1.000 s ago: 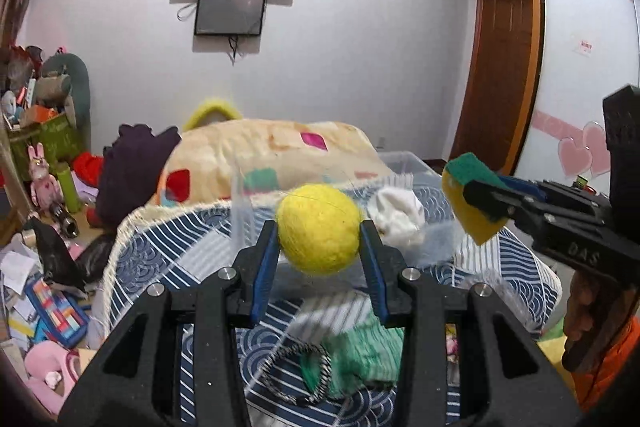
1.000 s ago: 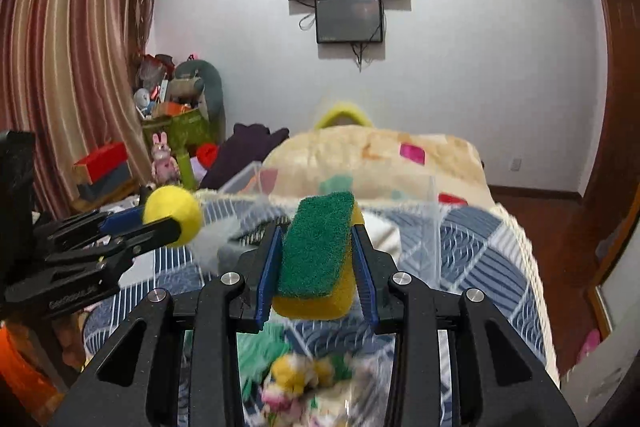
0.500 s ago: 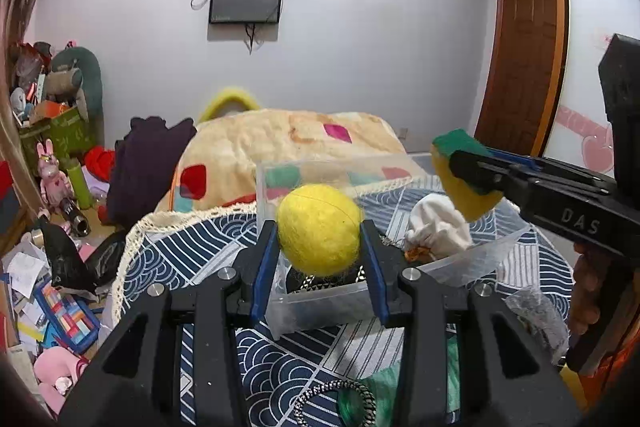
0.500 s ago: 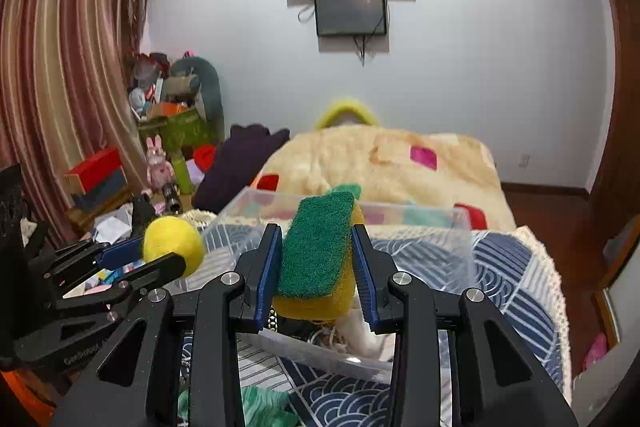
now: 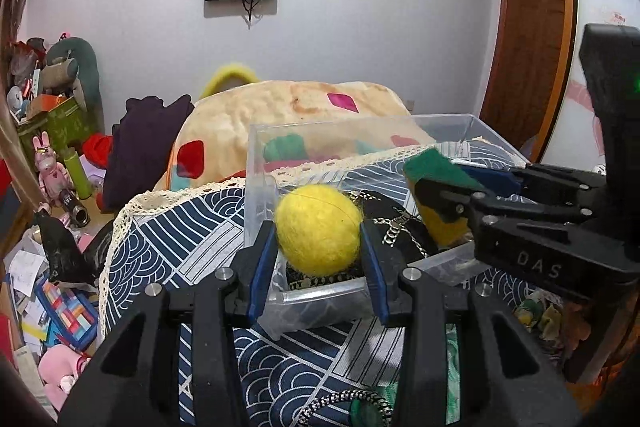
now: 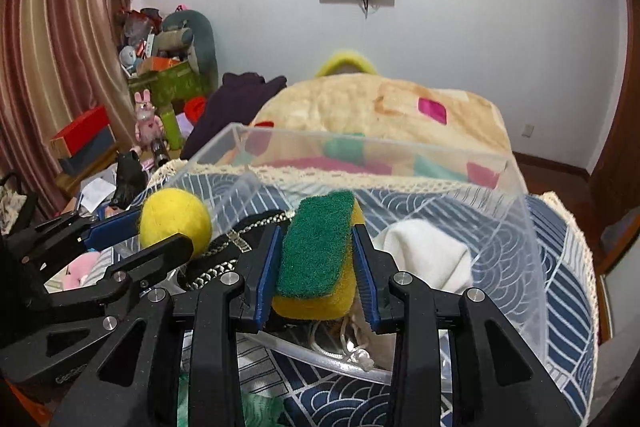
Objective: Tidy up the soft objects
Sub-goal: 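Lower the sponge and yellow ball into the clear box and open both tools, then grasp the silver sequined bag with the right tool while the left tool grasps the beaded cord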
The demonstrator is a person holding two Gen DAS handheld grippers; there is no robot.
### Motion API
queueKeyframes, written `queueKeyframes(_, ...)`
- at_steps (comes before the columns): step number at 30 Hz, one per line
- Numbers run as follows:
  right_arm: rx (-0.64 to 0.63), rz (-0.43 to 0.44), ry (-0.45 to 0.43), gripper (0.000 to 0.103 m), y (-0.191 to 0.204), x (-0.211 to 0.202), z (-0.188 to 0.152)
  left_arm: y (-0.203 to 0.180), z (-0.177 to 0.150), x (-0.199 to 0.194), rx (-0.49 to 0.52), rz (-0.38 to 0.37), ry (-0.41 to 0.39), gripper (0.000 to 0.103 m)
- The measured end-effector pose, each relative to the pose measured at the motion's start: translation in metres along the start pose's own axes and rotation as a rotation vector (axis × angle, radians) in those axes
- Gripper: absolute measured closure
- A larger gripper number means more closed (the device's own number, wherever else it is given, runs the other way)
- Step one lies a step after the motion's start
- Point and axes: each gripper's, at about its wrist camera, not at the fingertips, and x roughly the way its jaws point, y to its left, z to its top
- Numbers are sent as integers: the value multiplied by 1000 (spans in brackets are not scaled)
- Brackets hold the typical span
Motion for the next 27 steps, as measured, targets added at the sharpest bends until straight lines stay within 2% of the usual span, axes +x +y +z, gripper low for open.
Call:
queueKeyframes(6,-9,-3,35,66,3,2,0,-1,1,-2,7,-10,3,58)
queueKeyframes(8,-19,-5,42,52,5,2,0,-1,1,-4,4,-9,3,51)
queueKeyframes(9,-24,-9,40,49,5,1,0,-1,1,-5,1,-15,5,51)
queueKeyframes(11,-35,-35,24,46,6,-2,0,-2,2,-7,0,-17,5,49)
queueKeyframes(14,-35,-24,16,45,6,-7,2,-3,3,-12,2,-10,-5,49)
queueKeyframes(18,-36,-26,-34,44,5,-25,5,-4,6,-26,1,-16,-31,47)
queueKeyframes(27,-30,-43,-177,38,-2,-87,3,-10,5,-74,8,-40,-99,27)
